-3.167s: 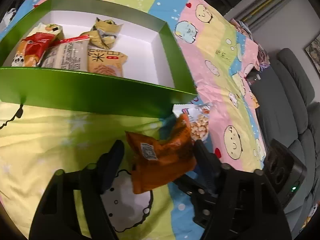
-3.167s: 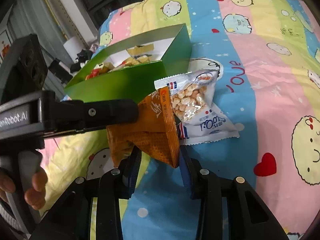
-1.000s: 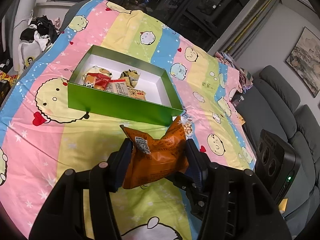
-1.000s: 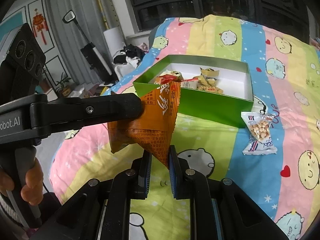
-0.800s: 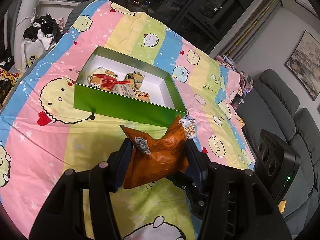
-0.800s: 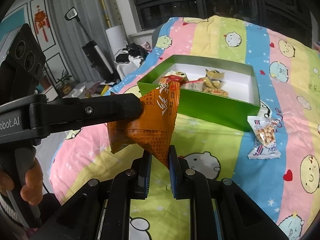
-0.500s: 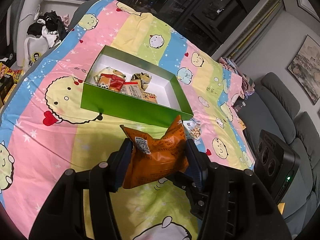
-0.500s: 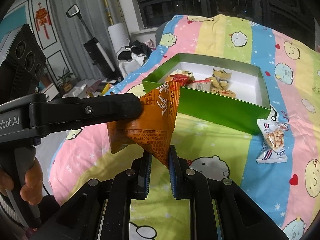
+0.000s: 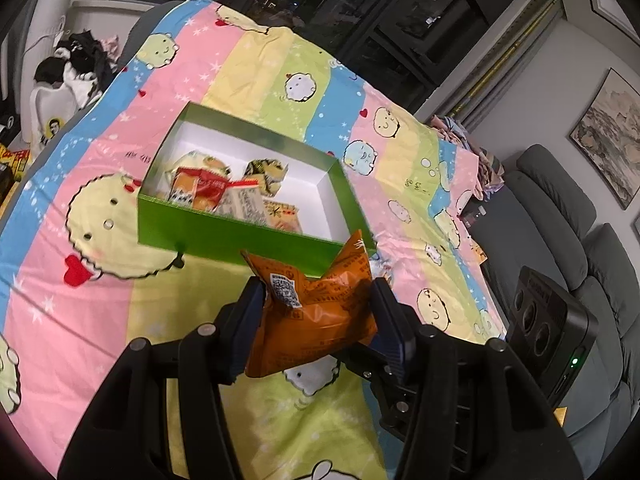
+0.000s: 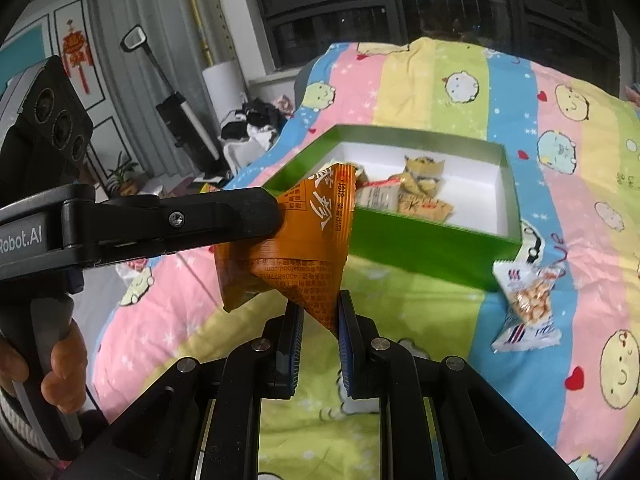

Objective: Organize snacks
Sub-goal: 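Carry the orange bag over the green box and lower it inside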

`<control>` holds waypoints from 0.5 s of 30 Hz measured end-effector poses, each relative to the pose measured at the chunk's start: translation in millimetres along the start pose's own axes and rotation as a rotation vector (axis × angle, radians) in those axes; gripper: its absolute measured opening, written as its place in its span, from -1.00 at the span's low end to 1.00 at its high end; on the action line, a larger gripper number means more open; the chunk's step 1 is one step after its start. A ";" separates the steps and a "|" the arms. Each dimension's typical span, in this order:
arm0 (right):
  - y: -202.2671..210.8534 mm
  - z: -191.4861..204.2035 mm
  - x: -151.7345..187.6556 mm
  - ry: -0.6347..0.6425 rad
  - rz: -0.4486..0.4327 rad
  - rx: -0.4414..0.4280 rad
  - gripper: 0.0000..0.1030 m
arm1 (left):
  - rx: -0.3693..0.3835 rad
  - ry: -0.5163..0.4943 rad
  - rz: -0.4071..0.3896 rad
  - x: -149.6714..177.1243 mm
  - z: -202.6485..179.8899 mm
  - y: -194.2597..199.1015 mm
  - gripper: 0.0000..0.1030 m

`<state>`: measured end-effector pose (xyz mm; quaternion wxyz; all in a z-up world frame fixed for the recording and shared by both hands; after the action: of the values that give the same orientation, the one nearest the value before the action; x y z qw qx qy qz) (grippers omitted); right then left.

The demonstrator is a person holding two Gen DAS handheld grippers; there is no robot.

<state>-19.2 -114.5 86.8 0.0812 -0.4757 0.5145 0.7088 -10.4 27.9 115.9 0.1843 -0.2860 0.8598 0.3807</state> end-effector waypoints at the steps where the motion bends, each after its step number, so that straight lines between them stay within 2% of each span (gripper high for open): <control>1: 0.9 -3.1 -2.0 -0.003 -0.007 0.003 -0.65 | 0.001 -0.005 0.002 -2.8 -2.7 -1.9 0.04; 15: 10.4 -45.3 -27.2 -0.036 -0.078 0.028 -0.65 | 0.009 -0.063 0.016 -39.7 -38.6 -28.1 0.04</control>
<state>15.8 -145.5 113.3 0.1245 -0.4813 0.5040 0.7063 34.0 -2.8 146.4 0.2095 -0.2660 0.8576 0.3871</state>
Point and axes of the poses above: each gripper's, at about its wrist camera, not at the fingertips, and y roughly against the way its jaws point, z to its left, x to its underside, the point moved 1 cm from there along -y, roughly the way its jaws point, and after that the axes turned 10 degrees about y, right-handed, at the moved point
